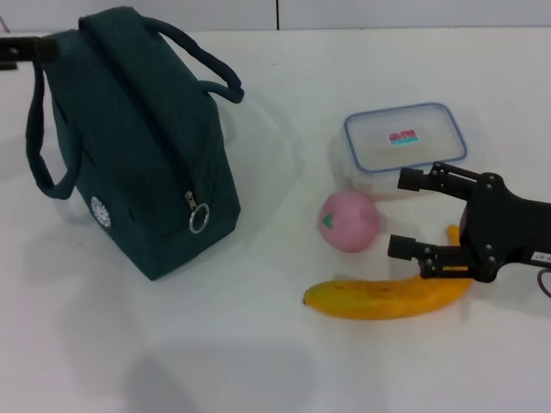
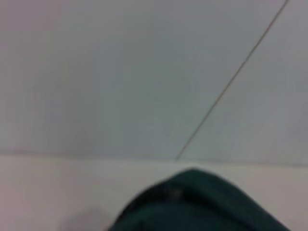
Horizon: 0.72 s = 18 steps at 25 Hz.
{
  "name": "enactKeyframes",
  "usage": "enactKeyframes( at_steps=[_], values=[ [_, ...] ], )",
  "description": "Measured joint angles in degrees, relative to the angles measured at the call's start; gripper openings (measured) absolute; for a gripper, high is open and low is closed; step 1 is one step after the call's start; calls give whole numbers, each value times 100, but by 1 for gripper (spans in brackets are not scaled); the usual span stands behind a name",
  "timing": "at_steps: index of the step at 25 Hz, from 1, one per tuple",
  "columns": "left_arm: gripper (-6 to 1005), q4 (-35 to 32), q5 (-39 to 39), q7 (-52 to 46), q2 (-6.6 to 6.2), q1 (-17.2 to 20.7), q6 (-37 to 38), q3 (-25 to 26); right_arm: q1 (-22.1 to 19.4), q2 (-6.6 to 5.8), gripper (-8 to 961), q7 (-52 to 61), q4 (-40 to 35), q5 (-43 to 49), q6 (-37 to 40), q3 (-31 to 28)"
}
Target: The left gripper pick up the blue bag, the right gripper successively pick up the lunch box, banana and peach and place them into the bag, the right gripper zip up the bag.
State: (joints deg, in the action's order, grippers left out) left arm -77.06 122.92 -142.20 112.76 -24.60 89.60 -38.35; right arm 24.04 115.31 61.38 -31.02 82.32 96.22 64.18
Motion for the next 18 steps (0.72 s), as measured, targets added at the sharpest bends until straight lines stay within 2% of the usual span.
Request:
enactKeyframes(
  at_steps=[2, 6, 11, 18],
  values=[
    [857, -235, 50, -443, 11, 22, 26, -370, 8, -1, 889, 1, 0, 1, -29, -52],
    [855, -377, 279, -914, 15, -36, 52, -687, 23, -1, 889, 12, 0, 4, -116, -95],
    [853, -368, 613, -1182, 23, -133, 66, -741, 38, -11, 888, -1, -1, 19, -208, -98],
    [851, -173, 730, -1127, 140, -136, 46, -727, 88, -17, 888, -13, -40, 18, -299, -99]
  ],
)
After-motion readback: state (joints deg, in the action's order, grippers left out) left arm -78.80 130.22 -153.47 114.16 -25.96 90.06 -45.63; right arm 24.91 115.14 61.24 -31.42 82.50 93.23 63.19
